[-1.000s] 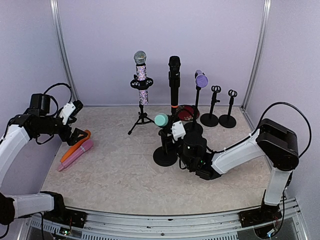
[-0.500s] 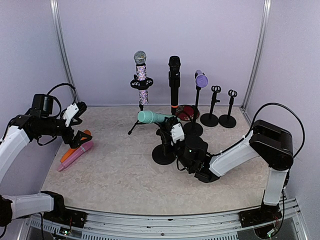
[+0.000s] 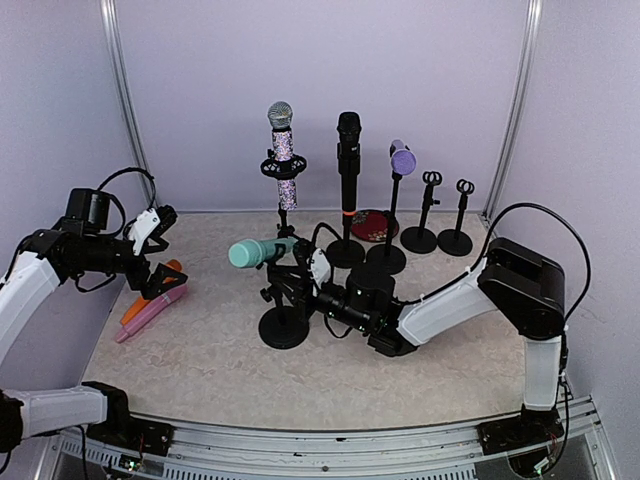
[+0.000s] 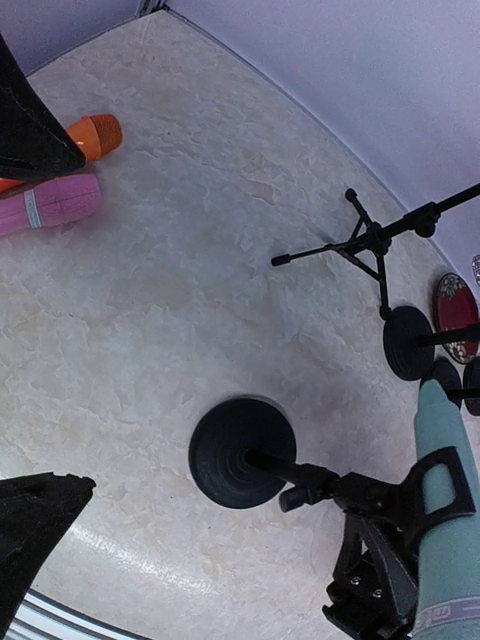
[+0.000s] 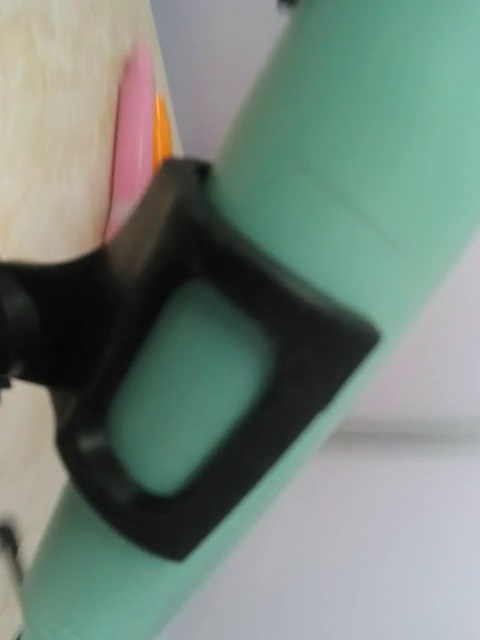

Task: Remove the microphone from the stand
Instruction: Pick up the microphone stand with the microphone from the center of the board, then place the microphone stand with the microphone at the center of the board, then hold the microphone stand with the microphone at the center of the board.

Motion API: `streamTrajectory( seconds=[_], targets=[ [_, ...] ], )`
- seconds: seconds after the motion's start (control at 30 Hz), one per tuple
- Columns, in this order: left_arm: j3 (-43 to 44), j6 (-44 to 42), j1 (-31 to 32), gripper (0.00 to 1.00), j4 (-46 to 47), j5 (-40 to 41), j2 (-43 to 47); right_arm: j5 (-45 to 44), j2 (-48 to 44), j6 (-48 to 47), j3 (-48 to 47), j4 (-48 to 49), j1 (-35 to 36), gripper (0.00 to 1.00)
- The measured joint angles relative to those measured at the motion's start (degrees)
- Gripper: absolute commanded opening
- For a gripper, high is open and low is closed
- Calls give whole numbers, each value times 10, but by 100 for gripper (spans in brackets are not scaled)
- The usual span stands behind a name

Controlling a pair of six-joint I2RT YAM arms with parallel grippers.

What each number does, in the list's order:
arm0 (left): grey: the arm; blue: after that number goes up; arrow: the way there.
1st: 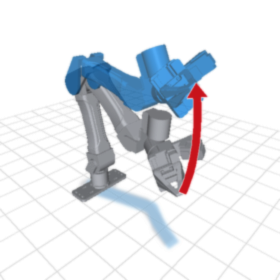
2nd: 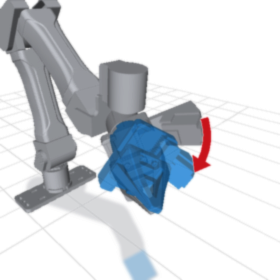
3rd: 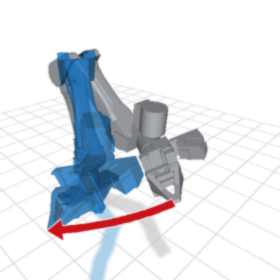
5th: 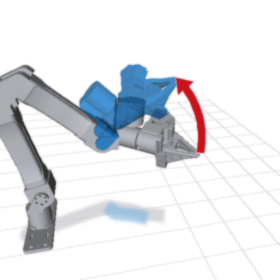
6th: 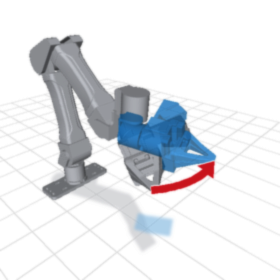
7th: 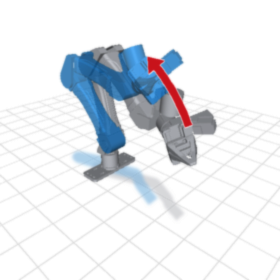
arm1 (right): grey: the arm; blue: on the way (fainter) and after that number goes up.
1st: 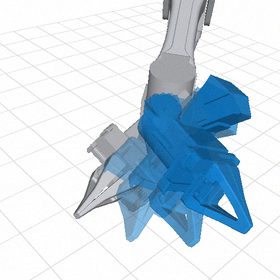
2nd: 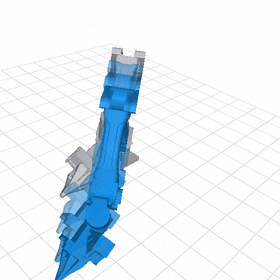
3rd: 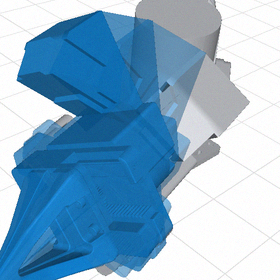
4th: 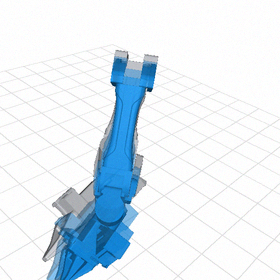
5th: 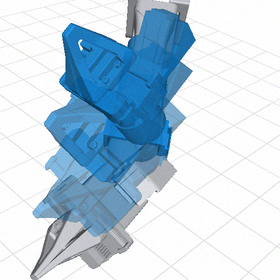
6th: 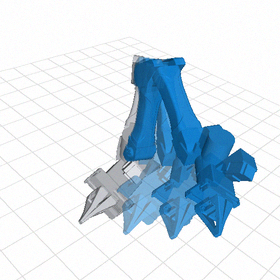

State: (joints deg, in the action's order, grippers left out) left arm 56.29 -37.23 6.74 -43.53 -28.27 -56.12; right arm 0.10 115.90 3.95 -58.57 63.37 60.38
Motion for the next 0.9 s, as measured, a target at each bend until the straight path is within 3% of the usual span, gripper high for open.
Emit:
streamTrajectory(
  seconds=[0.1, 0.17, 0.2, 0.23, 0.27, 0.43, 0.6, 0.77, 0.9],
  targets=[
    [0, 7, 7, 99, 0, -4, 0, 67, 25, 5, -38, -12, 0, 1],
    [0, 12, 14, 99, 0, -8, 0, 100, 31, 6, -46, -12, 0, 14],
    [0, 15, 19, 99, 1, -11, 0, 116, 31, 7, -46, -12, -1, 32],
    [0, 19, 24, 99, 2, -13, 0, 129, 31, 7, -46, -12, -2, 61],
    [1, 24, 32, 99, 3, -15, 0, 145, 31, 9, -46, -12, -3, 71],
    [18, 56, 60, 99, 17, -38, -5, 194, 26, 17, -33, -29, -15, 94],
    [23, 87, 68, 97, 38, -61, -20, 156, -30, 7, 45, -67, -14, 100],
    [7, 119, 103, 94, 72, -72, -29, 7, -118, -38, 98, -72, 28, 100],
    [7, 150, 123, 92, 100, -74, -44, -104, -131, -102, 60, -66, 95, 100]
  ],
)
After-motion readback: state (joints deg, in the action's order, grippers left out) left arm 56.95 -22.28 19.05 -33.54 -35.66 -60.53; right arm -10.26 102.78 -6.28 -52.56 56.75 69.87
